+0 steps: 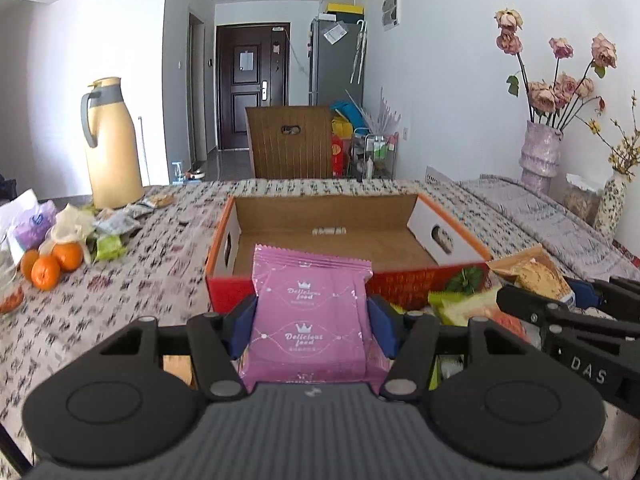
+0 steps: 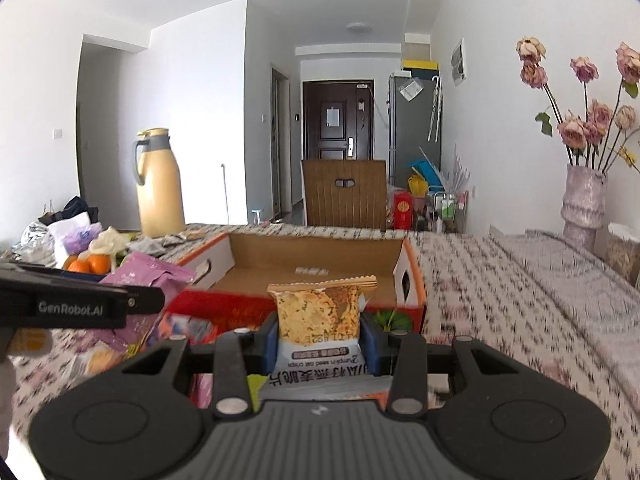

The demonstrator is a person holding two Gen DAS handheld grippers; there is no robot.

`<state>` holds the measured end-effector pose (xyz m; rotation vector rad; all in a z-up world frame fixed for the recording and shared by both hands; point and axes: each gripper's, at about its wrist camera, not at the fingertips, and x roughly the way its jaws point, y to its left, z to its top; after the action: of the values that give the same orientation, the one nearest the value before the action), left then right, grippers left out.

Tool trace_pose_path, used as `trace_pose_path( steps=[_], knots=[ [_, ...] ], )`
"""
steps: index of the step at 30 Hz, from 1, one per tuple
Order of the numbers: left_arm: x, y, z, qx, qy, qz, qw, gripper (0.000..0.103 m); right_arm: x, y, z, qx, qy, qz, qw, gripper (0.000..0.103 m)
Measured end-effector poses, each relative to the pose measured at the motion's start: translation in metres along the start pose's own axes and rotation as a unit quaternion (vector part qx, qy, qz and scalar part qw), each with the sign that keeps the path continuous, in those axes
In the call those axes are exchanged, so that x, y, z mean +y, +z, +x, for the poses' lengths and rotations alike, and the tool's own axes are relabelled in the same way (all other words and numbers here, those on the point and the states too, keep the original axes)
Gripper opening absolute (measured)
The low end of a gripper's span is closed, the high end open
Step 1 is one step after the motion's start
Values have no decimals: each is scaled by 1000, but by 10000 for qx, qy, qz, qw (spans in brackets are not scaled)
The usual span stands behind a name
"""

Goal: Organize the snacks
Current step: 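Carry both packets into the cardboard box and open both tools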

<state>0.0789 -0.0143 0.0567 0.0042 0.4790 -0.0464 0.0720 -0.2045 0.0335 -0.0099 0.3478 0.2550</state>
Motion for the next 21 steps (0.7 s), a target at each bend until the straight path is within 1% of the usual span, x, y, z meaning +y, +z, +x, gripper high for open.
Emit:
trace_pose_path(
  steps=[5, 8, 13, 16, 21],
  knots=[
    [-1, 24, 23, -74, 14, 74, 9999, 61, -7, 25, 31, 14, 4, -94, 10000, 40],
    [-1, 40, 39, -90, 11, 121, 9999, 61, -10, 39, 54, 99, -5, -173, 9998, 40],
    [-3, 64, 72, -45, 115, 272, 9996, 61, -14, 62, 96, 255, -59, -343, 9991, 40],
    [-3, 76, 95, 67, 171, 325, 9993, 61, -15, 73, 123, 429, -90, -472, 9979, 40],
    [1, 86, 135, 372, 264, 319, 9984, 61, -15, 84, 170, 915, -95, -587, 9940, 40]
  ],
)
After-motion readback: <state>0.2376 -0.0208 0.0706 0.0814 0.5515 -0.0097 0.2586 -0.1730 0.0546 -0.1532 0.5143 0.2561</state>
